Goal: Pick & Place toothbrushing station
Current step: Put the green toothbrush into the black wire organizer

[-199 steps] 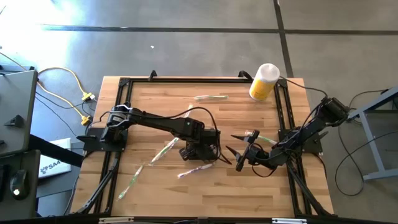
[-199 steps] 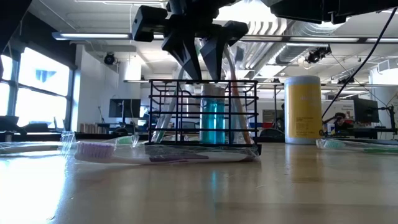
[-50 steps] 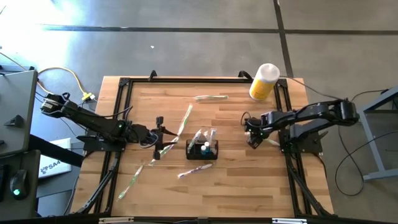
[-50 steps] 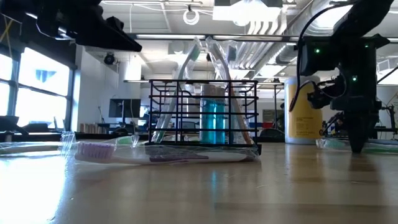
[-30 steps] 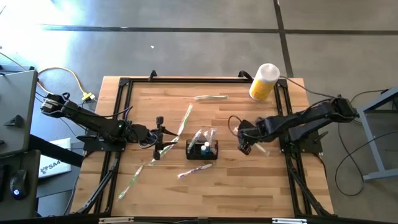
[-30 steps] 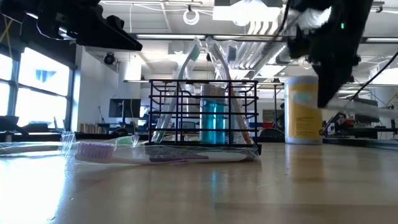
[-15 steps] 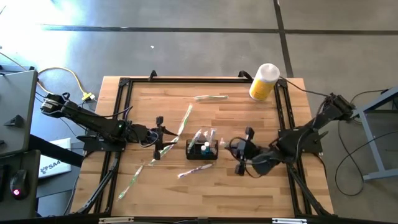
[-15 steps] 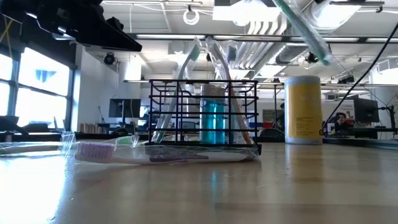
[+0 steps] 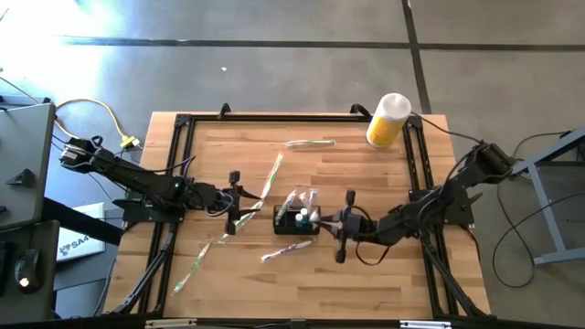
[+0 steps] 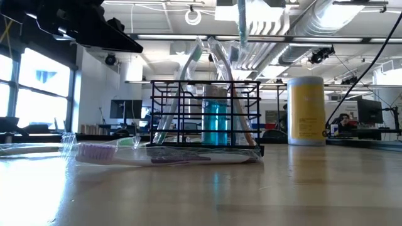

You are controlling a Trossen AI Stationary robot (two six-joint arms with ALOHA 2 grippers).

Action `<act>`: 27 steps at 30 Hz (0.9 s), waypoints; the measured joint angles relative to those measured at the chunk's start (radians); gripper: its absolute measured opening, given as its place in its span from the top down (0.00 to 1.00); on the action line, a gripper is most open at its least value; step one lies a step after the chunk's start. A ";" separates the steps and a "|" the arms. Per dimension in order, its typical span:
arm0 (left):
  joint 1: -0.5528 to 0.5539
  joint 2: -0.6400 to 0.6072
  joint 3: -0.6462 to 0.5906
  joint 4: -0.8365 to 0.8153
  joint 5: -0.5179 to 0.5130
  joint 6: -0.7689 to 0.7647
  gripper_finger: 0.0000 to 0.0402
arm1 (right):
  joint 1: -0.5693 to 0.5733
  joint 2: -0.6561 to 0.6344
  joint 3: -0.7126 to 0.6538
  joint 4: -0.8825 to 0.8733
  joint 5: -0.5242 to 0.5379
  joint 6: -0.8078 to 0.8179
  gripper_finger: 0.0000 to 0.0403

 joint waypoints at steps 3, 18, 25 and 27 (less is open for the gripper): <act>0.000 0.000 -0.001 -0.008 0.000 0.000 0.64 | -0.028 0.000 -0.078 0.144 -0.014 -0.002 0.99; 0.000 0.000 -0.001 -0.024 0.000 0.000 0.64 | -0.076 0.022 -0.251 0.376 -0.085 0.141 0.99; 0.000 0.000 -0.001 -0.021 -0.001 0.000 0.64 | -0.099 0.132 -0.264 0.489 -0.095 0.157 0.99; 0.000 0.000 -0.001 -0.021 0.000 0.000 0.64 | -0.107 0.163 -0.265 0.535 -0.112 0.157 0.99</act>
